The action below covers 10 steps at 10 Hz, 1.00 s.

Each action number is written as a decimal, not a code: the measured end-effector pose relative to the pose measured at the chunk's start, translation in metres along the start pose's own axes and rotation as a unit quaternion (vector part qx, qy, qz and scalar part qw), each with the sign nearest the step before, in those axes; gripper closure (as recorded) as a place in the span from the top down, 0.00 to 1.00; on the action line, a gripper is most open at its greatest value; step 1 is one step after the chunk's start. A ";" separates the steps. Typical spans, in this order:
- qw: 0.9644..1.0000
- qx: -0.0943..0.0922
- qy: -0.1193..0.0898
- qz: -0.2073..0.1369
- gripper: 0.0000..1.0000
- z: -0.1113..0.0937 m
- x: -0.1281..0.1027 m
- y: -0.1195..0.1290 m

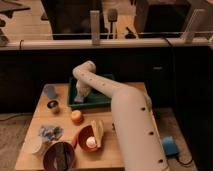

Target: Wipe tray with sponge

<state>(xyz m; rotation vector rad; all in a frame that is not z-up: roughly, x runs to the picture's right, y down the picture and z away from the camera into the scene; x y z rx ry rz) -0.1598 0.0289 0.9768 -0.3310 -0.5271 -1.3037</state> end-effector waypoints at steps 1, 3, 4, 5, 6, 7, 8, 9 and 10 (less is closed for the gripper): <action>1.000 -0.001 -0.004 -0.013 0.00 0.000 -0.004 -0.005; 0.999 -0.011 -0.014 -0.034 0.00 -0.004 -0.025 -0.001; 0.999 -0.017 -0.015 -0.036 0.00 -0.008 -0.033 0.007; 0.999 -0.024 -0.017 -0.035 0.00 -0.012 -0.037 0.018; 0.999 -0.031 -0.016 -0.031 0.00 -0.015 -0.035 0.033; 0.999 -0.035 -0.015 -0.026 0.00 -0.017 -0.032 0.042; 0.999 -0.038 -0.014 -0.014 0.00 -0.020 -0.027 0.059; 0.999 -0.042 -0.013 0.005 0.00 -0.023 -0.017 0.077; 0.999 -0.045 -0.010 0.020 0.00 -0.022 -0.007 0.089</action>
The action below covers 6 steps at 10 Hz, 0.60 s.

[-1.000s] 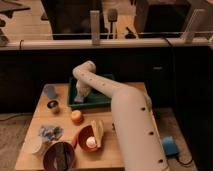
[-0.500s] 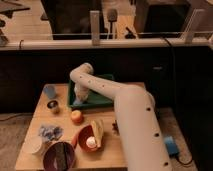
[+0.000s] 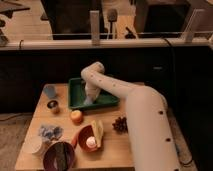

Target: Wipe tray with sponge

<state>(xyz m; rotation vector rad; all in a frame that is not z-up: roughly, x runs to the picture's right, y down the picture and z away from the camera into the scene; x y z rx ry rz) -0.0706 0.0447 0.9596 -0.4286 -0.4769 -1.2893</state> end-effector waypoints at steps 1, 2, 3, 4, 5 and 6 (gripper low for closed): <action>1.000 0.000 0.000 0.014 0.00 0.001 0.011 0.007; 1.000 0.000 0.002 0.024 0.00 0.003 0.024 0.008; 1.000 0.001 0.005 0.029 0.00 0.003 0.034 0.007; 1.000 0.008 0.007 0.029 0.00 0.003 0.043 0.004; 0.999 0.013 0.012 0.027 0.00 0.002 0.048 0.000; 1.000 0.021 0.009 0.018 0.00 0.002 0.046 -0.014</action>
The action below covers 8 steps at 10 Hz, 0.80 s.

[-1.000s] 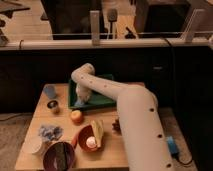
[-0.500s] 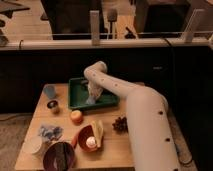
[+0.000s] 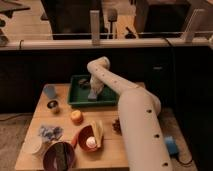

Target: Wipe tray with sponge

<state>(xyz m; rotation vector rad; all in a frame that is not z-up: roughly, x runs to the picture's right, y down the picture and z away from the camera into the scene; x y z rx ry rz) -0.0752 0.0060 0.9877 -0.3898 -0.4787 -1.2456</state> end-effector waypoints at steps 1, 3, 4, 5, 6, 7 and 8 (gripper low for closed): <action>1.000 0.004 -0.003 -0.010 0.00 0.002 -0.004 -0.013; 0.999 0.014 -0.013 -0.041 0.00 0.007 -0.017 -0.048; 0.998 0.017 -0.019 -0.055 0.00 0.010 -0.022 -0.060; 0.997 0.020 -0.026 -0.071 0.00 0.015 -0.030 -0.071; 0.995 0.020 -0.035 -0.087 0.00 0.018 -0.039 -0.076; 0.994 0.015 -0.043 -0.099 0.00 0.018 -0.048 -0.074; 0.993 0.011 -0.050 -0.109 0.00 0.018 -0.058 -0.071</action>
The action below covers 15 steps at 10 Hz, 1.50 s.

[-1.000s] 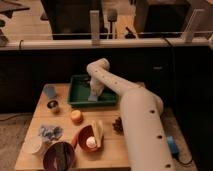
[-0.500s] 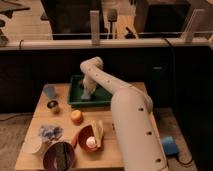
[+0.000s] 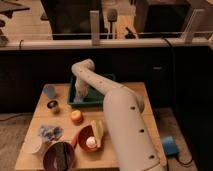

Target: Wipe tray with sponge

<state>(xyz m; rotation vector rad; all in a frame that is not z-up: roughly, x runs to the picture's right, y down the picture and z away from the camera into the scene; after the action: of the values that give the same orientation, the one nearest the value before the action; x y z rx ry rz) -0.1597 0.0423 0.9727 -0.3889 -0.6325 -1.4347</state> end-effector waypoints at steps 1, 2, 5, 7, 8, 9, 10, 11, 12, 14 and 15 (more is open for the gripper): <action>1.000 -0.004 -0.005 -0.004 0.00 -0.002 -0.010 0.006; 1.000 -0.010 -0.008 -0.002 0.00 -0.004 -0.016 0.018; 0.999 -0.019 -0.003 0.030 0.00 -0.013 -0.018 0.062; 0.998 -0.018 0.001 0.061 0.00 -0.018 -0.015 0.090; 0.996 -0.016 0.003 0.085 0.00 -0.020 -0.010 0.109; 0.995 -0.016 0.007 0.102 0.00 -0.022 -0.004 0.122; 0.992 -0.013 0.013 0.121 0.00 -0.023 0.006 0.134; 0.991 -0.006 0.018 0.135 0.00 -0.025 0.015 0.140; 0.991 0.001 0.021 0.135 0.00 -0.026 0.020 0.142; 0.992 0.009 0.020 0.124 0.00 -0.023 0.025 0.129; 0.993 0.013 0.017 0.115 0.00 -0.018 0.028 0.112</action>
<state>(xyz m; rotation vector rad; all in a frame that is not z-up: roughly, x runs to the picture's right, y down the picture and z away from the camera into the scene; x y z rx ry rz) -0.0462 0.0221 0.9893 -0.4026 -0.5585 -1.2100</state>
